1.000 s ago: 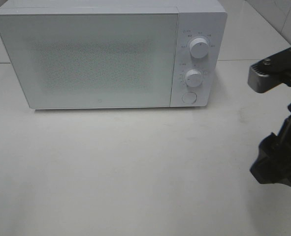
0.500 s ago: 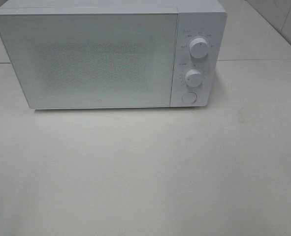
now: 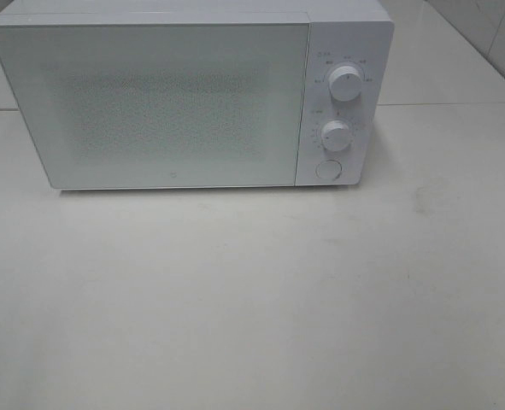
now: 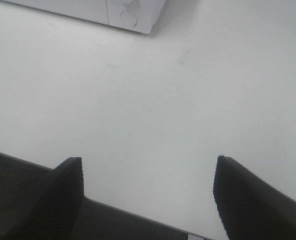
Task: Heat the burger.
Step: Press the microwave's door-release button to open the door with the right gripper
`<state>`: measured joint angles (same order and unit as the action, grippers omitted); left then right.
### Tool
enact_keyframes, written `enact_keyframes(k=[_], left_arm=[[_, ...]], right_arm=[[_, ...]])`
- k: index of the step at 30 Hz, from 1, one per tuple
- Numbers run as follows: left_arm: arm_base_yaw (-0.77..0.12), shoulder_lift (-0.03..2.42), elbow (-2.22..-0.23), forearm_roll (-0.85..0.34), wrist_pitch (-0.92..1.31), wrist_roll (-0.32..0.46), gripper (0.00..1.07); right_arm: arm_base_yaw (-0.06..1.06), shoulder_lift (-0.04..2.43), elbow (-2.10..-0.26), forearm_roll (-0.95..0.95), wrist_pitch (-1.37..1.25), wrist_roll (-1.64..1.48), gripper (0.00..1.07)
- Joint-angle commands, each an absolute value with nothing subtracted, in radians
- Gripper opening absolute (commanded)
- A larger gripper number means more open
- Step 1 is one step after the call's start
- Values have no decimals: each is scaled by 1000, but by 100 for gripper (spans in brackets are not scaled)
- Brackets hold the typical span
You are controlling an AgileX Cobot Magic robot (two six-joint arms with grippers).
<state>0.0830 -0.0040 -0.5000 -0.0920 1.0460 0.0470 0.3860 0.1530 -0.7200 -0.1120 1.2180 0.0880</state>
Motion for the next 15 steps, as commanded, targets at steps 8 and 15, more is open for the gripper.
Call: enact_keyframes(k=[8,15], left_arm=[[80,-29,-497,-97,1036,46,102],[80,-25,-497,-95,1036,46,102]], right_arm=[[249,-33,-610,-141,1201,78,72],[235,-30,-537,-153,1095,74,72]])
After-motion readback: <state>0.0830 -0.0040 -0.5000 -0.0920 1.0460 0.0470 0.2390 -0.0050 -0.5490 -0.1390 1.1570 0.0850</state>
